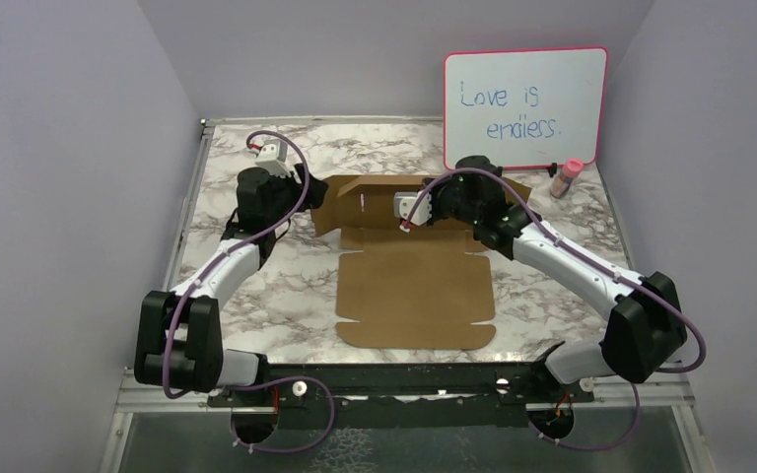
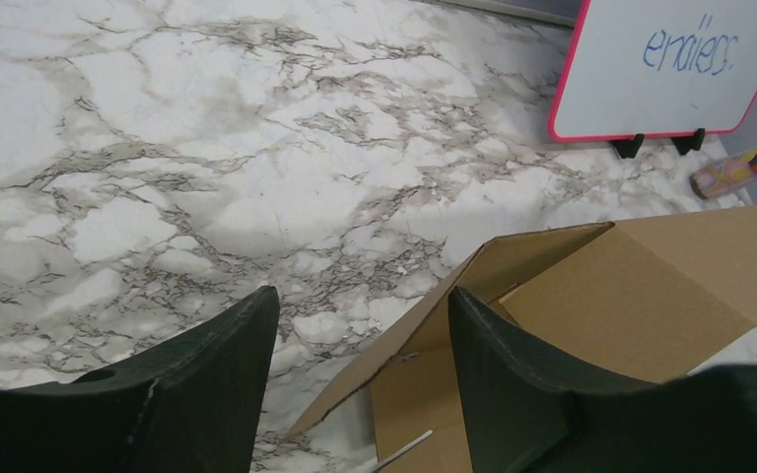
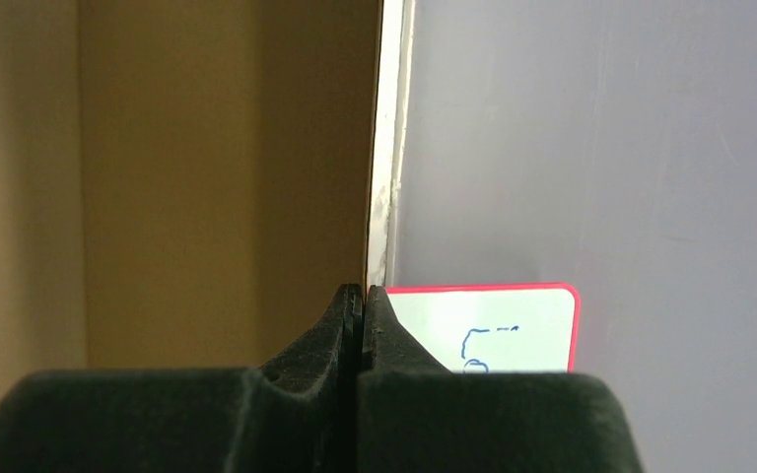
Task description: Fold the paper box
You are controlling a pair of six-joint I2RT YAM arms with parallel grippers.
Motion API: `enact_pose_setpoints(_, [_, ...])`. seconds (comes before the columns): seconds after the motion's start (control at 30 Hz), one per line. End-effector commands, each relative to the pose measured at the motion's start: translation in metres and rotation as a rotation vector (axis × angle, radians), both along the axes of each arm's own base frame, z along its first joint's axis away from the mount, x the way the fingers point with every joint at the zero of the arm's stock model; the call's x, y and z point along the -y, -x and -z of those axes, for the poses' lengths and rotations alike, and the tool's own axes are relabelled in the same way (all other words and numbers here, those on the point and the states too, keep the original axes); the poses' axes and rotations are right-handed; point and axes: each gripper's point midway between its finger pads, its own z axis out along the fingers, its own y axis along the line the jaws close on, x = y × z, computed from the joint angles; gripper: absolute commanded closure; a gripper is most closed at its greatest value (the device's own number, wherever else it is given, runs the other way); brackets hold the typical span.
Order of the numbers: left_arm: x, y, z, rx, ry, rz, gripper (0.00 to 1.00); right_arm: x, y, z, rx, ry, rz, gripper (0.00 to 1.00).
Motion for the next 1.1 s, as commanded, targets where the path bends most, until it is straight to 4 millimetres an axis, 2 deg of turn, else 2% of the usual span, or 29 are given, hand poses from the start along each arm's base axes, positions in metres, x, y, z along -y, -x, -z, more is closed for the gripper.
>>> enact_pose_setpoints(0.0, [0.007, -0.002, 0.008, 0.022, -0.036, 0.050, 0.41, 0.002, 0.002, -0.011, 0.048, 0.004, 0.007, 0.99])
enact_pose_setpoints(0.2, [0.025, 0.005, 0.003, 0.041, -0.046, 0.102, 0.64, 0.003, 0.001, -0.004, 0.040, 0.017, 0.018, 0.99])
enact_pose_setpoints(0.33, [0.034, 0.012, -0.003, 0.064, -0.056, 0.098, 0.72, 0.003, -0.001, 0.000, 0.042, 0.019, 0.027, 0.99])
enact_pose_setpoints(0.5, [0.035, 0.019, -0.006, 0.052, -0.020, 0.069, 0.84, 0.005, -0.004, 0.004, 0.054, 0.029, 0.045, 0.99])
enact_pose_setpoints(0.57, [0.038, 0.023, -0.008, 0.058, -0.017, 0.071, 0.86, 0.006, -0.005, 0.007, 0.050, 0.033, 0.049, 0.99])
enact_pose_setpoints(0.77, [0.045, 0.033, -0.014, 0.062, 0.003, 0.081, 0.89, 0.005, -0.011, -0.004, 0.092, 0.009, 0.065, 0.99])
enact_pose_setpoints(0.93, [0.045, 0.038, -0.012, 0.047, 0.011, 0.068, 0.89, 0.006, -0.012, 0.000, 0.113, 0.027, 0.062, 0.99])
enact_pose_setpoints(1.07, [0.058, 0.045, -0.003, 0.030, 0.002, 0.109, 0.89, 0.003, -0.017, 0.004, 0.111, 0.024, 0.066, 0.99])
